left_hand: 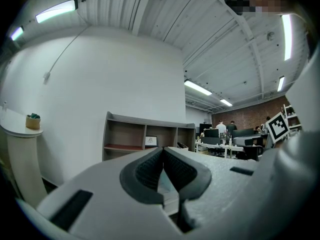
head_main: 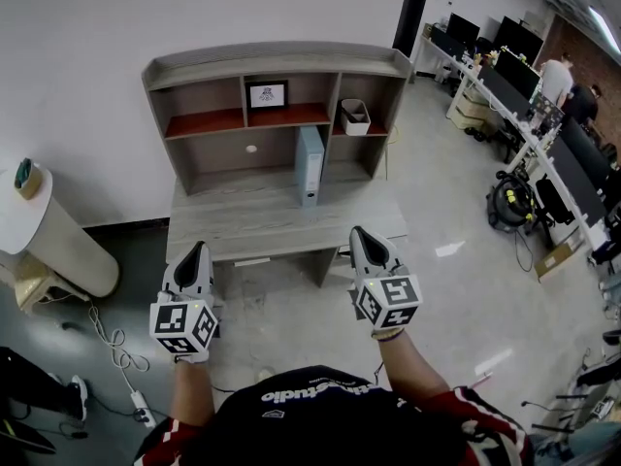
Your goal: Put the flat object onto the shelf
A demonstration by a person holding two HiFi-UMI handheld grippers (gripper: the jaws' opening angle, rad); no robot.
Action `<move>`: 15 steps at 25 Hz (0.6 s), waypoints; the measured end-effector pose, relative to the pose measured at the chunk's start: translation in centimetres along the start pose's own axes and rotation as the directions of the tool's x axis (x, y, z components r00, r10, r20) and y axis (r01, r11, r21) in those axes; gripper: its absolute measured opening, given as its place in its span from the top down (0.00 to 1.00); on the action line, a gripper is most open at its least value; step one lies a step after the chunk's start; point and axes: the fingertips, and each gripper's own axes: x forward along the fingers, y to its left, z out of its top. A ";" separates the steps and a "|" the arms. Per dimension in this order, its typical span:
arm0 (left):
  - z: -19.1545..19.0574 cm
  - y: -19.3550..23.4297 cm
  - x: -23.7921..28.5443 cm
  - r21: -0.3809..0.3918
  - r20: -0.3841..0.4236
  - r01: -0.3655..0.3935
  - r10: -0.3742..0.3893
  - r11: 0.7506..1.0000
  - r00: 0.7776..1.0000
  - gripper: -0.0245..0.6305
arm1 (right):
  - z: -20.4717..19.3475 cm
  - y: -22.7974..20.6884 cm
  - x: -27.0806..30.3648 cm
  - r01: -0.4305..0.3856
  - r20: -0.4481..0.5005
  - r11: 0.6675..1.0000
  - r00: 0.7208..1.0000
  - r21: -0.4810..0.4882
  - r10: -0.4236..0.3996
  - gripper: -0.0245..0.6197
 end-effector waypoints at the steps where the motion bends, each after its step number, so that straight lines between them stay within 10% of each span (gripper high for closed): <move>1: 0.0 -0.1 0.0 0.001 0.000 0.001 -0.001 1.000 1.000 0.95 | 0.0 0.0 0.0 -0.002 0.001 1.000 1.000 0.001 0.002 0.96; 15: 0.1 -0.5 -0.3 0.002 0.002 0.000 0.000 1.000 1.000 0.95 | 0.7 0.2 -0.5 -0.015 0.018 1.000 1.000 0.004 0.015 0.96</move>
